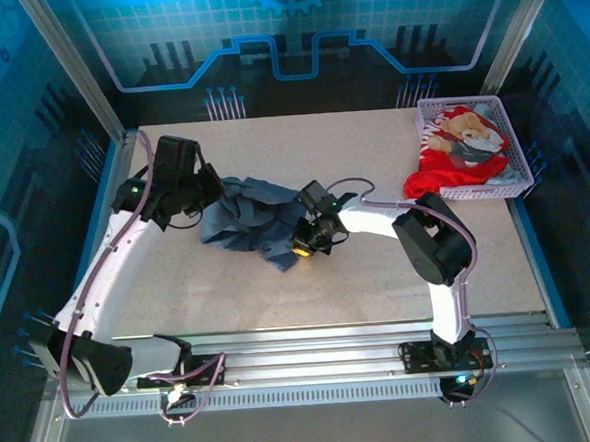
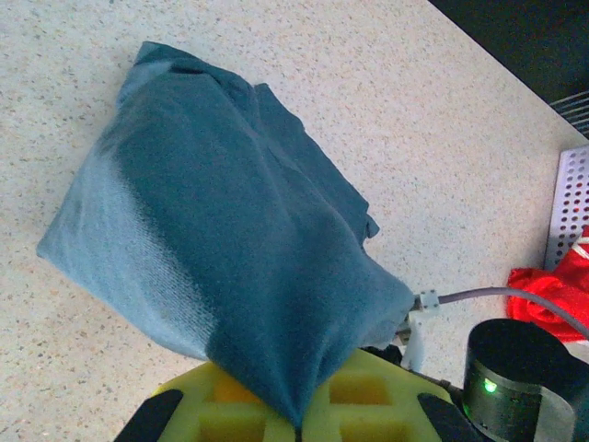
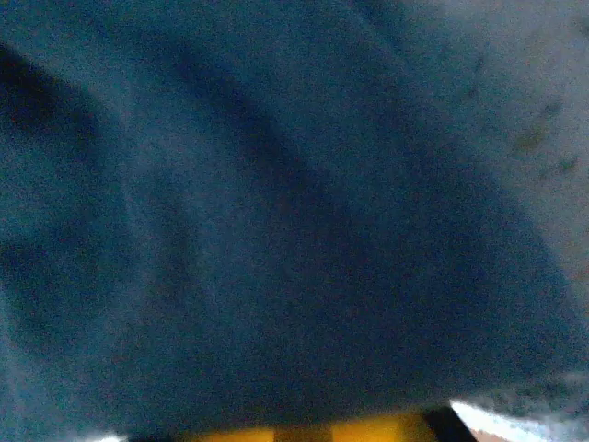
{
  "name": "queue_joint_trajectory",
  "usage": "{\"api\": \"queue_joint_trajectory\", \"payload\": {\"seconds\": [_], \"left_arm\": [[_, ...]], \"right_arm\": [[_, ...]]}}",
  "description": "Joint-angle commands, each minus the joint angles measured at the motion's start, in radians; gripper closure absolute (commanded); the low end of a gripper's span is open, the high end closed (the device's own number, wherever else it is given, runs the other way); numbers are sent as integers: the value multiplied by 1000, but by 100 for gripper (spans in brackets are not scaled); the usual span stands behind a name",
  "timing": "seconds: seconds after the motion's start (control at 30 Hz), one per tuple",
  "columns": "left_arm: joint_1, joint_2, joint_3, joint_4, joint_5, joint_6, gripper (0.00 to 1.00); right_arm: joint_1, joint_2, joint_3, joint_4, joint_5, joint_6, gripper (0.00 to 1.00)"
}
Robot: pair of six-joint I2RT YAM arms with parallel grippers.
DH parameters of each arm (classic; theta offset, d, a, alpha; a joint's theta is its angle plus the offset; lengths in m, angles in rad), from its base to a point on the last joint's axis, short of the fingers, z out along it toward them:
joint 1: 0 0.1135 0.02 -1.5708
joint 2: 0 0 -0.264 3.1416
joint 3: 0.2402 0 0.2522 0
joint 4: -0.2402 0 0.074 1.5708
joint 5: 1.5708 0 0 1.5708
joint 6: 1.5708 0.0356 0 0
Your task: Fold and stack the t-shirts
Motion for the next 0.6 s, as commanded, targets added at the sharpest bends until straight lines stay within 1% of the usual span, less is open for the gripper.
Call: {"api": "queue_joint_trajectory", "payload": {"seconds": [0.0,0.07,0.17,0.33,0.43,0.5,0.57], "left_arm": [[37,-9,36,20,50,-14,100],[62,-1,55,40,76,-38,100],[109,12,97,84,119,-95,100],[183,52,194,177,196,-202,100],[225,57,246,238,224,-261,100],[252,45,264,279,228,-300,100],[272,13,256,320,210,-336,100]], "right_arm": [[-36,-66,21,-75,103,-47,100],[-55,-159,39,-128,171,-99,100],[-105,-284,90,-197,221,-170,100],[-214,-422,234,-309,246,-277,100],[-287,-482,316,-337,250,-323,100],[-330,-518,358,-341,250,-346,100],[-369,-565,383,-327,253,-368,100]]}}
